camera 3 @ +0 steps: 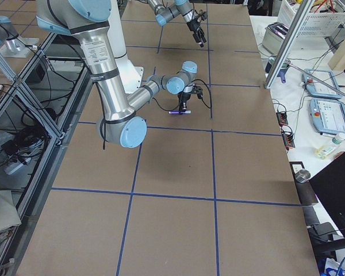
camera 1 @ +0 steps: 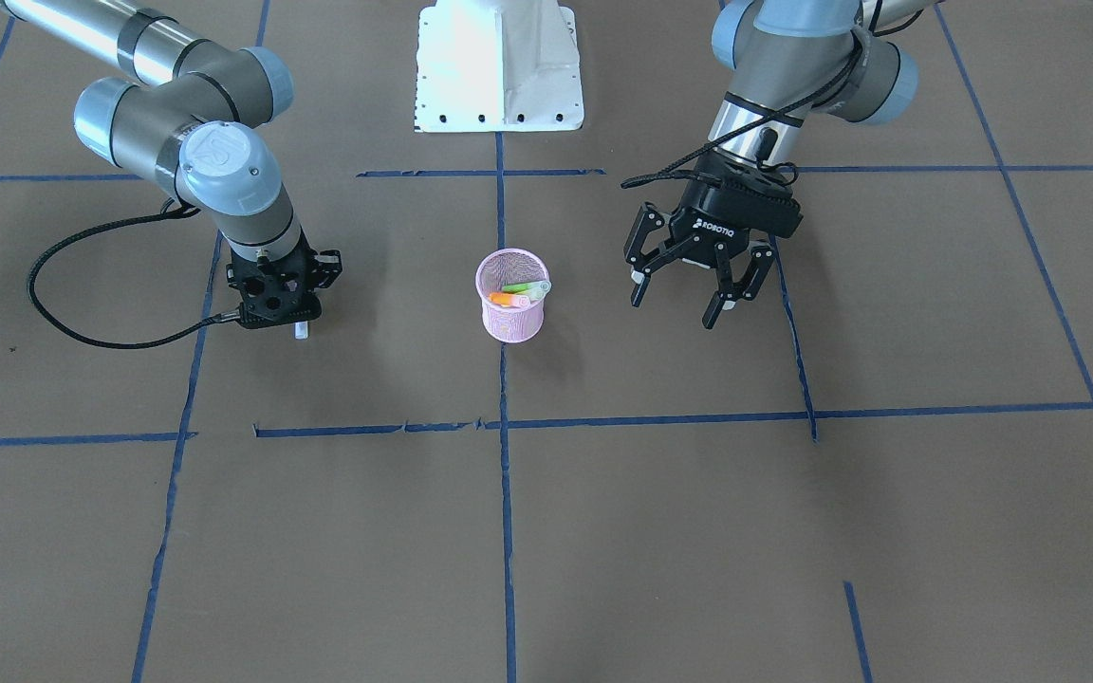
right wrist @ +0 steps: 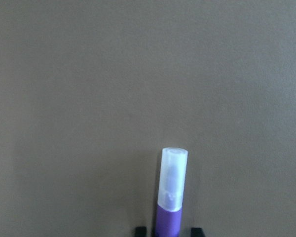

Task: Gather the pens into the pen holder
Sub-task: 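Close the right gripper on the purple marker and lift it, then carry the purple marker with the right gripper and drop it into the cup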

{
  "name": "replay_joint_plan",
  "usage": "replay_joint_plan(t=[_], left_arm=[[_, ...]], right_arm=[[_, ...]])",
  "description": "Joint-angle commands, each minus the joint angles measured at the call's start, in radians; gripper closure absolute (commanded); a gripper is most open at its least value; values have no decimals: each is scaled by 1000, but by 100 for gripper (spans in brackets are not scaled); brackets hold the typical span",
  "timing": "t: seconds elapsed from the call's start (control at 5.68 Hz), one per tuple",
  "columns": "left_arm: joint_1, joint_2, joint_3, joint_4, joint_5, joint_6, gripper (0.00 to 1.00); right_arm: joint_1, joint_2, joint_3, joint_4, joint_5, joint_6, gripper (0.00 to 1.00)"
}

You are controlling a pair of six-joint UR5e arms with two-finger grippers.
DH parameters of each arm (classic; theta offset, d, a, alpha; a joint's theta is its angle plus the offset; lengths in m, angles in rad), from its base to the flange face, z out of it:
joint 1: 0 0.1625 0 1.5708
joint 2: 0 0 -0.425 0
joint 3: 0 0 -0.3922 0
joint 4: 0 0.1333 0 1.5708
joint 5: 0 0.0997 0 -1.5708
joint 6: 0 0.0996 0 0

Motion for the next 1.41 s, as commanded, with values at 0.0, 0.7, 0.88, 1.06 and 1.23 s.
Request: replay_joint_plan(t=[0.0, 0.7, 0.88, 1.06, 1.23], left_arm=[[0, 0, -1, -1, 0, 0, 11], [0, 0, -8, -6, 0, 2, 10], [0, 2, -7, -6, 0, 5, 9], [0, 2, -7, -6, -2, 5, 9], [0, 2, -7, -6, 0, 3, 9]], right_arm=[[4, 5, 3, 2, 0, 1, 100], [-32, 165, 262, 99, -287, 282, 100], [-124, 167, 264, 226, -493, 393, 100], [-234, 167, 253, 305, -765, 400, 100], [-288, 161, 206, 385, -931, 458, 100]])
